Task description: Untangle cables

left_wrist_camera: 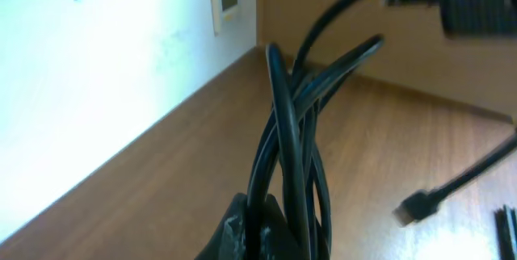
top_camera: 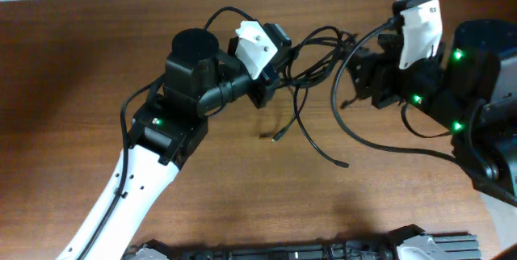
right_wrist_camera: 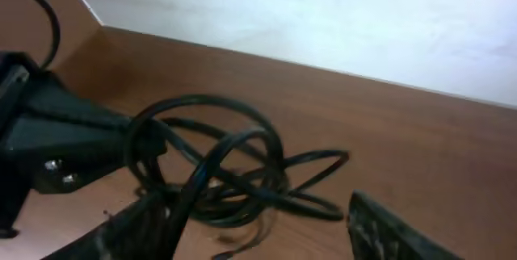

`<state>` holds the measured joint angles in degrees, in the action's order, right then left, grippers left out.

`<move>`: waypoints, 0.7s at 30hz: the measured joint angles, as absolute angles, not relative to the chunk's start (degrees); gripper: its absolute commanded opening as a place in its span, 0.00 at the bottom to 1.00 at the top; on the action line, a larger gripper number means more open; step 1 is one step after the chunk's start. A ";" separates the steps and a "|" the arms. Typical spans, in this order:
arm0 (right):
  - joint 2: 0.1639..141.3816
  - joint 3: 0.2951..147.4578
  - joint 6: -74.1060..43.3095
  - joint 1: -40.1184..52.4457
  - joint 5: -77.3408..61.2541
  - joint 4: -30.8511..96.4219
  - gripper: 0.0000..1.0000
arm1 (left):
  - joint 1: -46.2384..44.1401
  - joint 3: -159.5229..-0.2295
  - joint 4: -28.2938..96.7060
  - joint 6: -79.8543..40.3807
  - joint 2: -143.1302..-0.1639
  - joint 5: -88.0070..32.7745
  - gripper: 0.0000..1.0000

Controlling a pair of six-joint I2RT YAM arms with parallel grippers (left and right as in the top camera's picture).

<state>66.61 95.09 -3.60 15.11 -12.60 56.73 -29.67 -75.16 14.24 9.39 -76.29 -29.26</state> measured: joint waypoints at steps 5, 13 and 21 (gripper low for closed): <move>67.13 95.09 -3.97 15.11 -21.71 57.08 0.94 | -29.67 -75.16 12.67 1.02 -76.29 -16.91 0.00; 67.13 95.09 -4.03 15.11 -36.67 56.77 0.93 | -29.67 -75.16 12.64 -20.21 -76.29 3.75 0.00; 73.97 95.09 6.04 15.11 -50.09 56.73 0.93 | -30.68 -75.13 11.05 -37.60 -76.29 3.11 0.00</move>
